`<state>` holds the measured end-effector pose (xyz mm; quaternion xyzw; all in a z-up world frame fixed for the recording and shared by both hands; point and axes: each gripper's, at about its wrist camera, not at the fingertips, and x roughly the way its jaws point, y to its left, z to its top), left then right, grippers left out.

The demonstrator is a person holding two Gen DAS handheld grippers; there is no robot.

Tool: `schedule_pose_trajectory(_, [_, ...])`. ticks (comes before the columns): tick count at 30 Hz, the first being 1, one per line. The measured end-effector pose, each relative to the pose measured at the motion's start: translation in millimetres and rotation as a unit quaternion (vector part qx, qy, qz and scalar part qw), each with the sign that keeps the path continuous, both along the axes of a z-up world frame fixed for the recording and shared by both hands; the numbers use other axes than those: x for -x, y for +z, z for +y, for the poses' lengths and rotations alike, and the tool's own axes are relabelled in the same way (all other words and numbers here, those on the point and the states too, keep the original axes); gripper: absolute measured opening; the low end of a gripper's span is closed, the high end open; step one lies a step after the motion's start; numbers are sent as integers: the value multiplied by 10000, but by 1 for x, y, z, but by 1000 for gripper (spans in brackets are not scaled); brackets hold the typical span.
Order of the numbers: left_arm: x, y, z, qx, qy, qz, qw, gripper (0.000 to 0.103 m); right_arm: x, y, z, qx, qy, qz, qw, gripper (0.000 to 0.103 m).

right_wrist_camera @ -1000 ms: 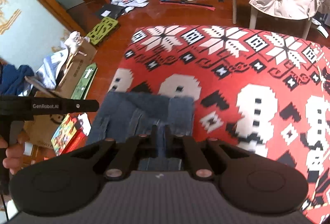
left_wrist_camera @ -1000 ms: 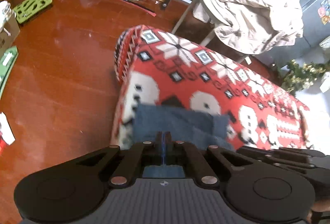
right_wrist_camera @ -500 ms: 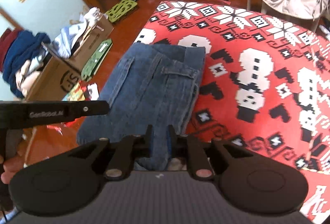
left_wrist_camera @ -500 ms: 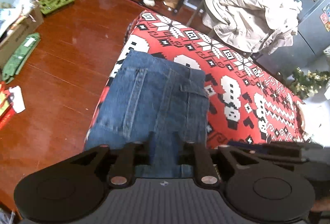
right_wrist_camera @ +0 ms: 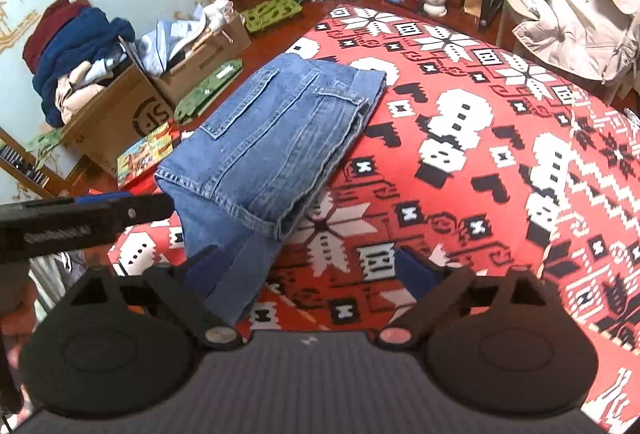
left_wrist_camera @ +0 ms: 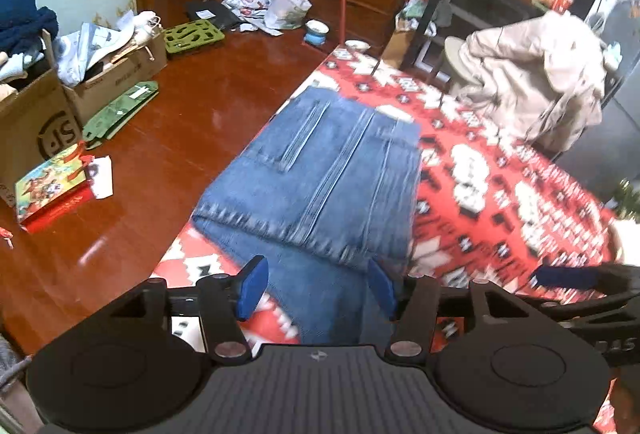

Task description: Fold clothes

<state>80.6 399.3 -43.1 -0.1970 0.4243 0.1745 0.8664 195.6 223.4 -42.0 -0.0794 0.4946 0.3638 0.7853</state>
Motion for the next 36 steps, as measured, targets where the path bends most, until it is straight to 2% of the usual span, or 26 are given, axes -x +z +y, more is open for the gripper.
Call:
schedule_pose_trajectory(1, [4,-4,-2,-3,-41,-12,10000,55,6,-4,-3,-43,-10,-51,10000,102])
schedule_pose_trajectory(4, [20,-16,-7,-62,-73,-149,9998,55,23,-13,-4,-85,-28,-276,9996,102])
schedule_pose_trajectory(7, [37,-21,-15,-275,-86,-161,9995,58,44,-19,-4,37,-107,-579,9983,102])
schedule_pose_trajectory(9, [52,-20,-22,-431,-163,-232,9987,61,60,-18,-10,-61,-198,-814,9965,102])
schedule_pose_trajectory(12, [87,-11,-31,-569,-189,-418,9973,65,95,-12,-22,-134,-449,-1235,9912,102])
schedule_pose_trajectory(15, [125,2,-42,-794,-224,-623,9946,71,142,-6,-34,2,-785,-1516,9853,102])
schedule_pose_trajectory(19, [174,29,-59,-1440,-267,-575,9876,72,200,8,-49,44,-942,-1559,9832,102])
schedule_pose_trajectory(20, [180,36,-62,-1564,-246,-433,9864,74,213,14,-51,99,-942,-1635,9820,102])
schedule_pose_trajectory(21, [185,42,-63,-1602,-226,-310,9863,82,227,20,-52,170,-939,-1718,9805,102])
schedule_pose_trajectory(23, [198,55,-66,-1545,-220,-219,9875,87,252,33,-54,355,-913,-1889,9771,102])
schedule_pose_trajectory(25, [215,64,-68,-1338,-245,-385,9900,87,275,46,-59,467,-864,-1951,9758,102])
schedule_pose_trajectory(27, [227,70,-73,-1187,-325,-566,9908,88,295,57,-67,357,-830,-1849,9786,102])
schedule_pose_trajectory(31, [245,77,-92,-1434,-355,-544,9875,88,319,71,-81,117,-988,-1714,9802,102])
schedule_pose_trajectory(36, [268,79,-104,-1295,-296,-538,9897,88,336,86,-94,77,-1117,-1663,9797,102])
